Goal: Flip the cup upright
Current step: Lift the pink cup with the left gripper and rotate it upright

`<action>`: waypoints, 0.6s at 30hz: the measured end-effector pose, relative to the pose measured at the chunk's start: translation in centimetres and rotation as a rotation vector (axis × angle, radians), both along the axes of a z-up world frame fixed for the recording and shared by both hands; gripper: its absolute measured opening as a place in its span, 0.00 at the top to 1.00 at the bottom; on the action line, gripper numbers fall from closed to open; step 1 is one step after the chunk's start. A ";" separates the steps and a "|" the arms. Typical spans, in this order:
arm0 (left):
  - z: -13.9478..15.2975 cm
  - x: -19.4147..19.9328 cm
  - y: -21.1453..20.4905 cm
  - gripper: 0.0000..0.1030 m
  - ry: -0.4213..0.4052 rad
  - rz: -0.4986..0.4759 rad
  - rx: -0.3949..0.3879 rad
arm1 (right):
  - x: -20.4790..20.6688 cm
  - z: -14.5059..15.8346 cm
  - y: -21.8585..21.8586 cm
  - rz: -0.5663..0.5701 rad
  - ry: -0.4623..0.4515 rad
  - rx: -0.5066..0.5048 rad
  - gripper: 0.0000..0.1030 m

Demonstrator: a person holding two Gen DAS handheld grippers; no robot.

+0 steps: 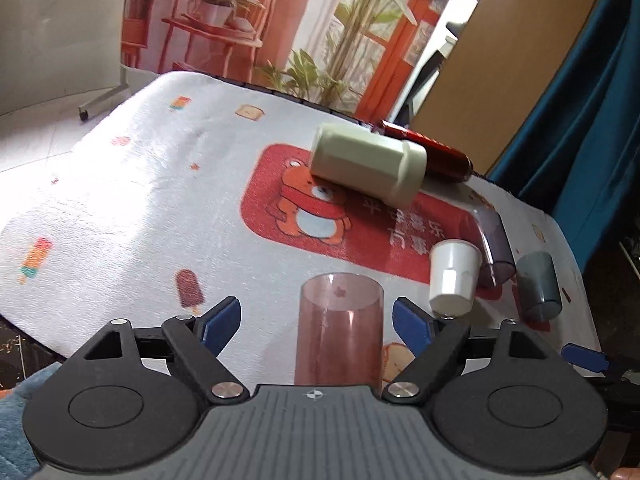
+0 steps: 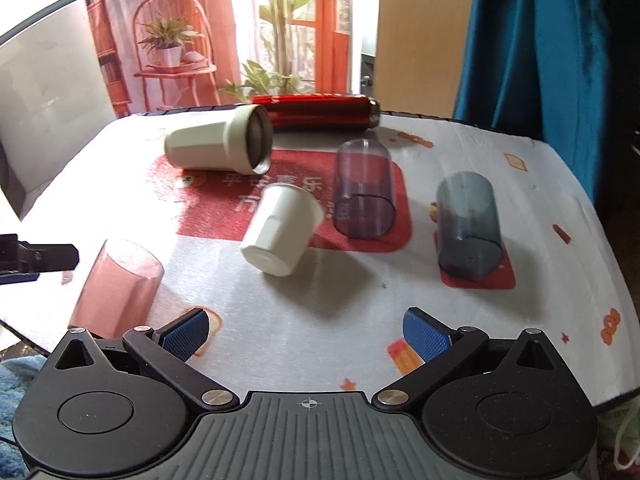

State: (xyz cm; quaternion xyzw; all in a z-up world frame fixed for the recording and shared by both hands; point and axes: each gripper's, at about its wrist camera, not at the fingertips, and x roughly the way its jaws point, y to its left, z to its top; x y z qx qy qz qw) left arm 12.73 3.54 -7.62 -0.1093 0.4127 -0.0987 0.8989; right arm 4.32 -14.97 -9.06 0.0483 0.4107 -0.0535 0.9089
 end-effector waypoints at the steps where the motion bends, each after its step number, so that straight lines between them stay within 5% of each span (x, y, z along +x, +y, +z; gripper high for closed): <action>1: 0.3 -0.2 0.7 0.15 -0.010 0.019 0.007 | 0.4 0.2 0.4 0.013 0.001 0.010 0.00; 9: 0.8 -1.1 6.5 0.15 -0.004 0.185 0.050 | 6.3 0.4 5.6 0.171 0.086 0.170 0.00; 18: -0.3 -2.9 9.4 0.15 0.035 0.256 0.038 | 12.5 -2.4 11.1 0.206 0.269 0.331 0.01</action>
